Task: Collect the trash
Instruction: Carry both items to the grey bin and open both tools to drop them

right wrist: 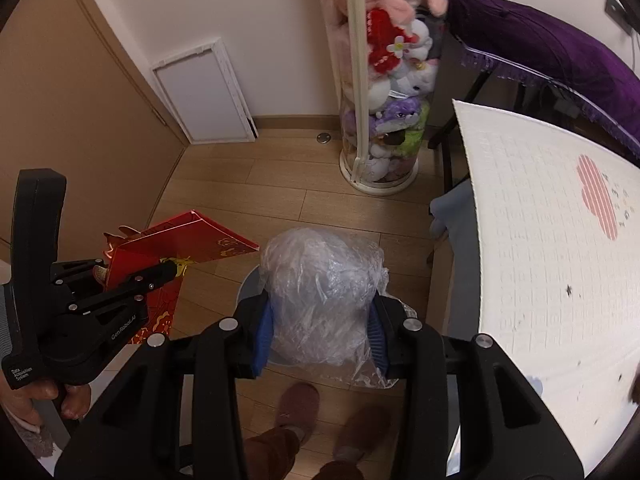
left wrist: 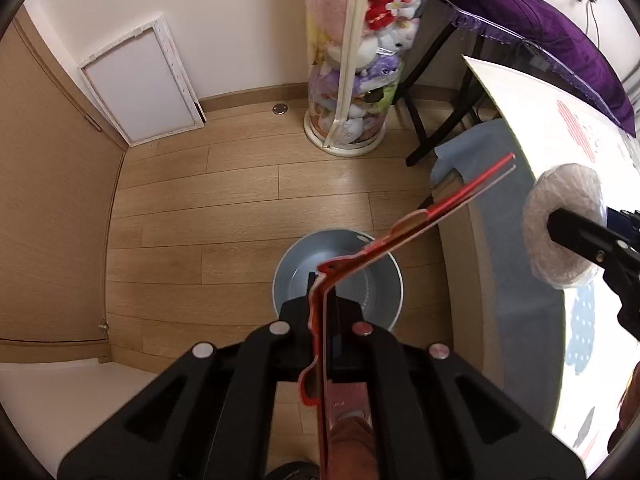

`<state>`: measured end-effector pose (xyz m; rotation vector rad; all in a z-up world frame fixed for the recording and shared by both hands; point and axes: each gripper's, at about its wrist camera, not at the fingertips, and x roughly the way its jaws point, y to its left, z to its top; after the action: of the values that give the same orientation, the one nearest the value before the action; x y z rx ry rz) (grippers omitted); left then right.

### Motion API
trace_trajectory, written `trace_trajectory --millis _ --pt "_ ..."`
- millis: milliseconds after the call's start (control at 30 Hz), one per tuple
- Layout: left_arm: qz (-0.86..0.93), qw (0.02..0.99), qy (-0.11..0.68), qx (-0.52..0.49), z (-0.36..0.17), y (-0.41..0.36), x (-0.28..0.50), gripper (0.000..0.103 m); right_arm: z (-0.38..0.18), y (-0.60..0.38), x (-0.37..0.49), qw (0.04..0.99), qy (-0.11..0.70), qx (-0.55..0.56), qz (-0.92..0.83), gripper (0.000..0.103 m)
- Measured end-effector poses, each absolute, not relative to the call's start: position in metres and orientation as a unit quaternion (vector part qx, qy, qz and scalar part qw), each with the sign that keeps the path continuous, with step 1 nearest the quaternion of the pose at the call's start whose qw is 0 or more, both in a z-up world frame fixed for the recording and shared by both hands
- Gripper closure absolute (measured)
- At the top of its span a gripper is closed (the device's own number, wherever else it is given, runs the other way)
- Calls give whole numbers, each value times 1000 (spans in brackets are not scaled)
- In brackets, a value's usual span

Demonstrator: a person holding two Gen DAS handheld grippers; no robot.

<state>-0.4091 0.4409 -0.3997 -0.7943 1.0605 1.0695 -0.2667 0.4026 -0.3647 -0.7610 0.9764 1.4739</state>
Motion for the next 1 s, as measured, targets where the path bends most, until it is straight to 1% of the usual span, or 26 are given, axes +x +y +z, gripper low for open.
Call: trace_trajectory --millis 33,67,100,133,167,200,433,700,767,833,900,1000 --pt "472 661 465 -353 -403 444 -409 96 -368 407 -268 569 415 -330 628 65" --pt "472 662 462 -355 -407 447 -411 91 -370 412 -271 567 416 -334 628 65" --pt "474 659 461 -359 -411 450 -412 82 -374 416 -272 564 418 -339 627 65" --pt "480 653 461 -362 -414 453 -414 50 -378 421 -274 562 419 -344 625 65" --pt "489 650 455 -363 -416 456 -414 34 -380 422 -273 560 421 -348 623 65" --pt "499 651 443 -362 -415 455 -416 24 -382 423 -273 557 424 -350 622 65" --pt "510 631 439 -386 -416 449 -430 24 -392 427 -283 527 429 -367 635 65" --pt "539 607 431 -393 -402 431 -462 24 -405 437 -329 473 412 -387 676 64" --pt "547 601 432 -392 -401 427 -470 24 -411 440 -340 461 409 -394 682 59" --pt "552 598 431 -391 -400 425 -477 24 -417 442 -350 454 403 -407 683 42" --pt "557 593 431 -391 -400 422 -484 24 -421 442 -357 450 398 -411 686 36" --pt "563 588 429 -391 -399 420 -491 24 -423 442 -361 448 395 -416 686 36"
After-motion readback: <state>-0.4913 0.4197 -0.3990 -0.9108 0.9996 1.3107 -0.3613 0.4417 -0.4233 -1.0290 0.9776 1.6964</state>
